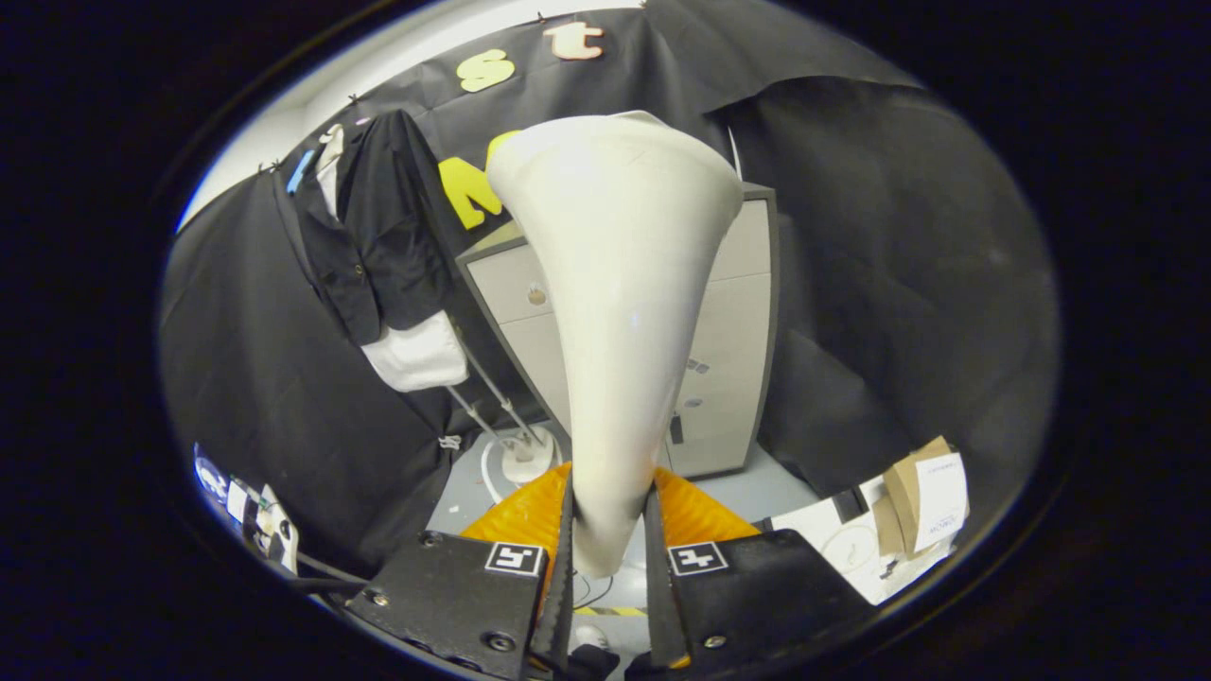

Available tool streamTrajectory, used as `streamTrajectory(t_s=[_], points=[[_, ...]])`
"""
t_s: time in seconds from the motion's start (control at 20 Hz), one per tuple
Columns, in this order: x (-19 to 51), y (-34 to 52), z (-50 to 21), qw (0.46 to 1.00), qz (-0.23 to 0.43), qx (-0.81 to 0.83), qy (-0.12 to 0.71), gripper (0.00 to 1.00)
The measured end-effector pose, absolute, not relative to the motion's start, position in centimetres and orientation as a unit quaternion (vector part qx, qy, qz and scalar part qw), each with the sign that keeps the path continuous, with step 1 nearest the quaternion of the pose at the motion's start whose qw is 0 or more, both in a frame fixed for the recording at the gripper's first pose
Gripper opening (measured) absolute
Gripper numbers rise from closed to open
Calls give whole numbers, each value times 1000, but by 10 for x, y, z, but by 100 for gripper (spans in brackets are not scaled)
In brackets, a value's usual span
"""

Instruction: Iron the clothes twice with a garment steamer, once on the left side and once on the right side.

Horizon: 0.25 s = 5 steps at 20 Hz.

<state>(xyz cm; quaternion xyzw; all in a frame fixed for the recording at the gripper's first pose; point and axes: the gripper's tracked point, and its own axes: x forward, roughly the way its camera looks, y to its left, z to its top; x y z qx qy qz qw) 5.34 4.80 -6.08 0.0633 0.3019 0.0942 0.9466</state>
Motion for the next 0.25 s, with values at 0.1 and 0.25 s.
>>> streamTrajectory(t_s=[0.1, 0.25], points=[[47, 41, -65, 945, 90, 70, 305, 35], [40, 29, -70, 946, 83, 75, 305, 35]])
